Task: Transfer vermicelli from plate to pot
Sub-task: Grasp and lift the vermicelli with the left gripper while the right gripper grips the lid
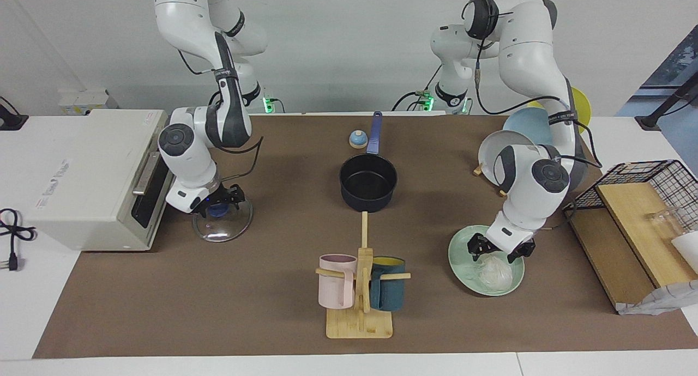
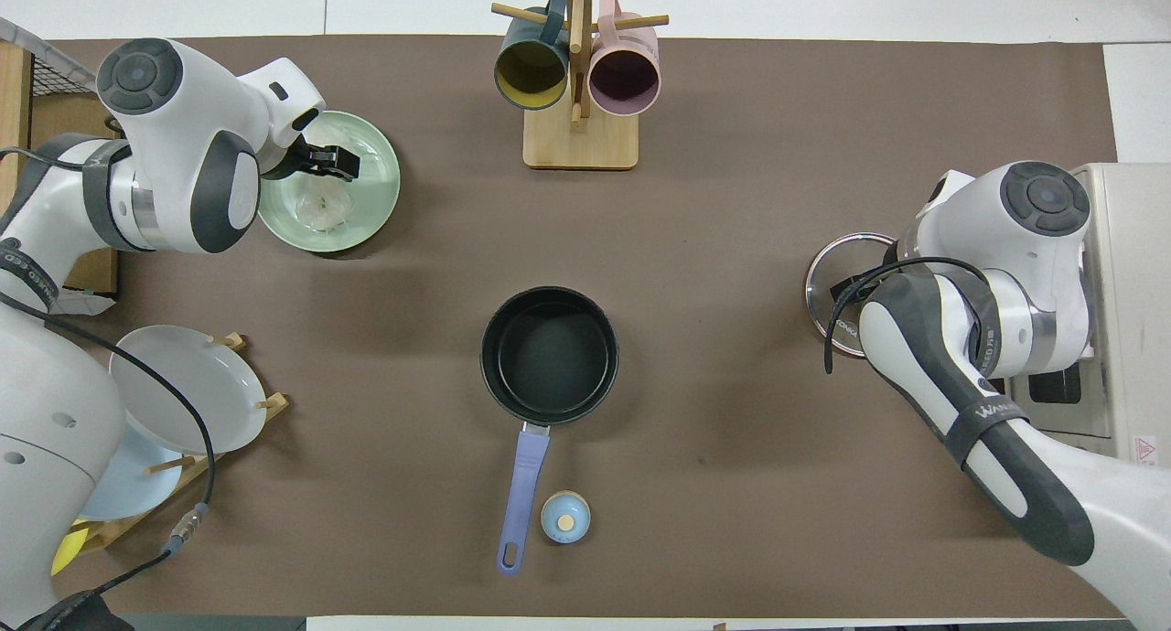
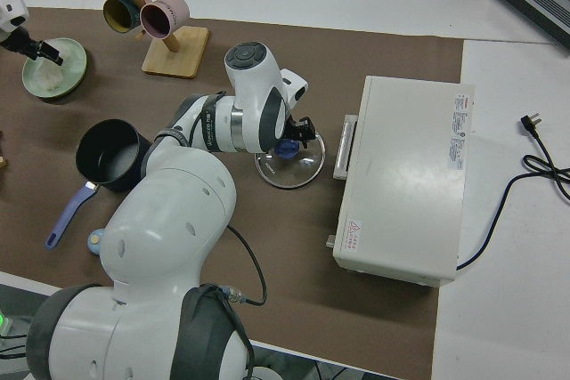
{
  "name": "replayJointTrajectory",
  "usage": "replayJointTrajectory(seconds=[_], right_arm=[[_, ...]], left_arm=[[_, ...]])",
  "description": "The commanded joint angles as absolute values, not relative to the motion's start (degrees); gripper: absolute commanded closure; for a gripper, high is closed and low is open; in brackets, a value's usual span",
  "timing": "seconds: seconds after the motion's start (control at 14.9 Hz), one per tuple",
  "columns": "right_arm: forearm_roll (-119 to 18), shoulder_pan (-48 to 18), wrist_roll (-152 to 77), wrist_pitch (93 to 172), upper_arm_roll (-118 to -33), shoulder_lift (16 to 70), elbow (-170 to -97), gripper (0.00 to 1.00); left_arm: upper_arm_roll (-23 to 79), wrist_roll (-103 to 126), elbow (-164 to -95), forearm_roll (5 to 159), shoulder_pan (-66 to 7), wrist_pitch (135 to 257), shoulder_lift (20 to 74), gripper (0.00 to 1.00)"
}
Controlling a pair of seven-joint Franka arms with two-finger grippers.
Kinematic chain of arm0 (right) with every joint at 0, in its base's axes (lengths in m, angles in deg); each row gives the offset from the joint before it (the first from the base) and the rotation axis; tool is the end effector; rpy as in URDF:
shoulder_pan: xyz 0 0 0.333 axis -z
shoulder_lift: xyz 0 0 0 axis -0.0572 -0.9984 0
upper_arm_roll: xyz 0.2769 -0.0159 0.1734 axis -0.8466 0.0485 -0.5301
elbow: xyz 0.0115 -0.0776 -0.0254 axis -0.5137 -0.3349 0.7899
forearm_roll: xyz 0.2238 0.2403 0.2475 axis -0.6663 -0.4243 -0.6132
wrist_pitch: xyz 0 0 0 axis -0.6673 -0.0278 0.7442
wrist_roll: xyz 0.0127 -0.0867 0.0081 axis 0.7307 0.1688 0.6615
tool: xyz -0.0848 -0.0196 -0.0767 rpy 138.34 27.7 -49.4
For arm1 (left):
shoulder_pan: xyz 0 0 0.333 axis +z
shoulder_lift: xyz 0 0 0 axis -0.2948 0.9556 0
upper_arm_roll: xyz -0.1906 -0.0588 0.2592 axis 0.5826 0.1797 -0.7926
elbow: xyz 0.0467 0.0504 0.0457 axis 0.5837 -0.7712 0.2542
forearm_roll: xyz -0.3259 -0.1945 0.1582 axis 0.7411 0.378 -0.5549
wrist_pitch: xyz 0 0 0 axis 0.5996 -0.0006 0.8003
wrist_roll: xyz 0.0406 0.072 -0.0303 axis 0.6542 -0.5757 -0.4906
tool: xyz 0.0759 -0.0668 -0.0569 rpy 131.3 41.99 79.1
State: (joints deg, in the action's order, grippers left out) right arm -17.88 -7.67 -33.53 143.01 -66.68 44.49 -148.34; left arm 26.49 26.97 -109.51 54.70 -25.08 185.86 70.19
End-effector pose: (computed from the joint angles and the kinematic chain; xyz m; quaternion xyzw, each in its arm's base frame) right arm 0.5888 0.0235 0.3003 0.9898 0.1357 -0.0406 0.0147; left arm 0.7213 -0.1200 0.3145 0.9942 -0.0916 0.0561 0.0015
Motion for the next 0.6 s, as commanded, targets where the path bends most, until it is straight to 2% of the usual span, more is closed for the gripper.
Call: replayJointTrajectory(seconds=[0.0, 0.07, 0.13, 0.27, 0.4, 0.54], right_arm=[[-18.89, -7.41, -31.58, 141.52, -67.0, 45.07, -148.19, 0.12], [-18.89, -7.32, -31.58, 141.43, -67.0, 45.07, -148.19, 0.16], [-18.89, -7.41, -31.58, 141.43, -67.0, 45.07, -148.19, 0.19], [-18.81, -7.32, -31.32, 141.43, -67.0, 45.07, -148.19, 0.26], [-18.81, -7.32, -29.66, 141.43, -67.0, 45.07, -148.19, 0.36], [-18.81, -7.32, -29.12, 141.43, -67.0, 45.07, -148.19, 0.42]], left_arm=[[26.22, 27.55, -110.55, 53.29, -25.14, 187.61, 70.09, 0.34], [26.3, 27.63, -110.55, 53.29, -25.06, 187.35, 70.0, 0.76], [26.22, 27.81, -110.38, 53.21, -24.88, 186.74, 69.91, 1.0], [26.31, 29.74, -108.72, 53.38, -24.18, 184.29, 69.83, 1.0], [26.31, 29.92, -104.77, 53.82, -24.09, 176.31, 68.95, 1.0], [26.39, 29.83, -102.3, 56.44, -24.18, 167.87, 65.63, 1.0]])
